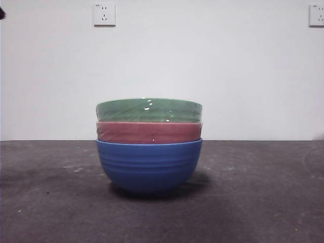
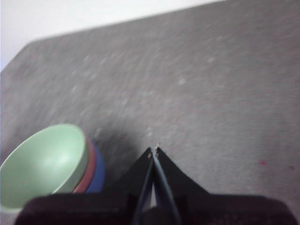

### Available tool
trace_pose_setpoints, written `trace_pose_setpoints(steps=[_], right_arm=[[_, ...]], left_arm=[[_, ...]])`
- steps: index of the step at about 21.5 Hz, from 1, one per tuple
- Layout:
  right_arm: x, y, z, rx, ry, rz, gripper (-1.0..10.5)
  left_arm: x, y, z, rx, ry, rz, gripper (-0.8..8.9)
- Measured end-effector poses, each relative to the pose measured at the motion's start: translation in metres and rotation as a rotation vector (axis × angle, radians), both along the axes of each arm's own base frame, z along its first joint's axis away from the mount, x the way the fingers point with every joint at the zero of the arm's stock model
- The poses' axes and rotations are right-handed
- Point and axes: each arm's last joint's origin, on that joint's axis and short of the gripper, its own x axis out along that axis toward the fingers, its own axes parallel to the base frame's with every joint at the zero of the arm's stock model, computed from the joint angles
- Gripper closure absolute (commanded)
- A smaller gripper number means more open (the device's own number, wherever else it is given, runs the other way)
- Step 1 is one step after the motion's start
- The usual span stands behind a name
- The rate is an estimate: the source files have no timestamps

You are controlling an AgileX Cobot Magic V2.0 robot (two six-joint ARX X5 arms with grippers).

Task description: Pick up the green bowl on the top,put the green bowl on the left,pick up the red bowl in the middle,put the red bowl on the right

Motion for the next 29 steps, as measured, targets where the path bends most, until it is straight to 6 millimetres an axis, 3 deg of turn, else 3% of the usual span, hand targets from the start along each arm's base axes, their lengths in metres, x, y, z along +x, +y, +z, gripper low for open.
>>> trace_pose_setpoints(steps=[5,7,9,15,23,26,29], right_arm=[[0.014,0.005,0.005,0.011,0.051,0.128,9.4],[0.017,0.006,0.003,0.009,0.063,0.139,8.8],[0.019,0.006,0.002,0.006,0.072,0.141,7.2],[0.02,0.006,0.001,0.014,0.085,0.136,6.9],[0.02,0.007,-0.001,0.012,0.104,0.142,6.9],[0.019,0.007,-0.002,0.011,0.121,0.142,6.9],[0.019,0.007,-0.003,0.011,0.125,0.142,6.9]], left_arm=[[0.012,-0.003,0.008,0.03,0.054,-0.072,7.75],[0.015,-0.005,0.009,0.036,0.053,-0.089,6.26],[0.017,-0.009,0.01,0.039,0.052,-0.11,4.94],[0.032,-0.04,0.005,0.035,0.082,-0.216,4.98],[0.073,-0.123,0.006,0.387,0.264,-0.252,4.99],[0.093,-0.145,-0.009,0.521,0.321,-0.25,4.99],[0.105,-0.155,-0.032,0.576,0.397,-0.266,5.0]])
